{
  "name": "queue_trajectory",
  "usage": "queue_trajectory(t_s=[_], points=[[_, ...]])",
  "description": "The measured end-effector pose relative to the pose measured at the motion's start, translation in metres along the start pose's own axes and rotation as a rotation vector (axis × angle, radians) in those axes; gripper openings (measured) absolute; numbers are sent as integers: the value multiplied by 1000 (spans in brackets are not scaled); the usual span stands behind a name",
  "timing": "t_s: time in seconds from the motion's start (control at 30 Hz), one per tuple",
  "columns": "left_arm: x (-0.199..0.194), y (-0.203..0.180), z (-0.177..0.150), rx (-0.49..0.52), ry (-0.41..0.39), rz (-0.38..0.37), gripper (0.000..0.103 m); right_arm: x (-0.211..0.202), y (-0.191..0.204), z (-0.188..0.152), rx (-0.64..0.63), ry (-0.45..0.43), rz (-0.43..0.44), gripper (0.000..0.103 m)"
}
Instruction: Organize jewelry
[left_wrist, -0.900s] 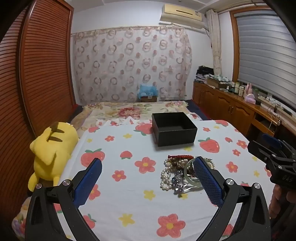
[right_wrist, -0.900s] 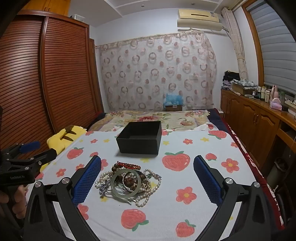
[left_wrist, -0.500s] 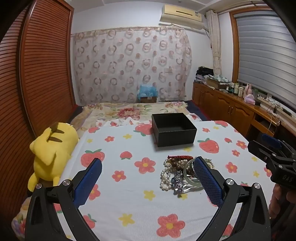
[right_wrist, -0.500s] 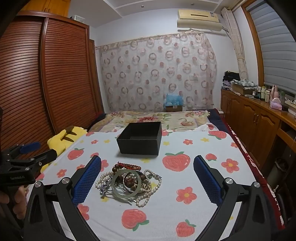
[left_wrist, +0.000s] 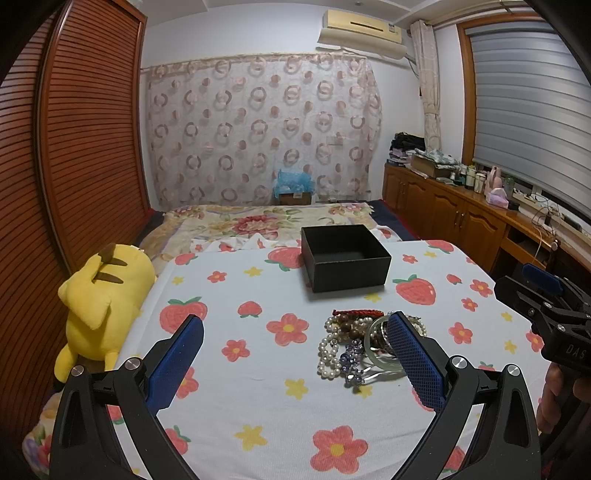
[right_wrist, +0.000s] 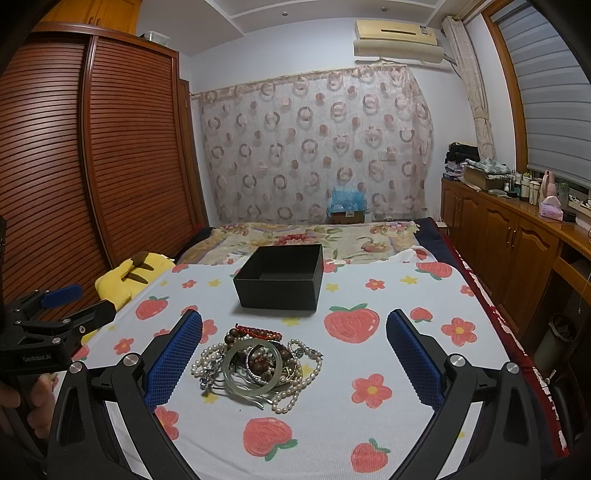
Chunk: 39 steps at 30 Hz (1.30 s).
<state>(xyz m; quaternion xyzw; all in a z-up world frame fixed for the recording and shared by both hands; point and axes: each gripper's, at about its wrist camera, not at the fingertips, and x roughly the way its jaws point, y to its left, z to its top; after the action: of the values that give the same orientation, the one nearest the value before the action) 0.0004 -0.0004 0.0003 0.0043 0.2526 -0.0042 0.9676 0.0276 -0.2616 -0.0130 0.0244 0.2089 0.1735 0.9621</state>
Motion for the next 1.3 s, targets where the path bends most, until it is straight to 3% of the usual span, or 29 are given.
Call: queue_trajectory(t_s=[1.3], points=[[-4,-7,3,-2,-3,4,97,0,0,0,1,-4,2,101]])
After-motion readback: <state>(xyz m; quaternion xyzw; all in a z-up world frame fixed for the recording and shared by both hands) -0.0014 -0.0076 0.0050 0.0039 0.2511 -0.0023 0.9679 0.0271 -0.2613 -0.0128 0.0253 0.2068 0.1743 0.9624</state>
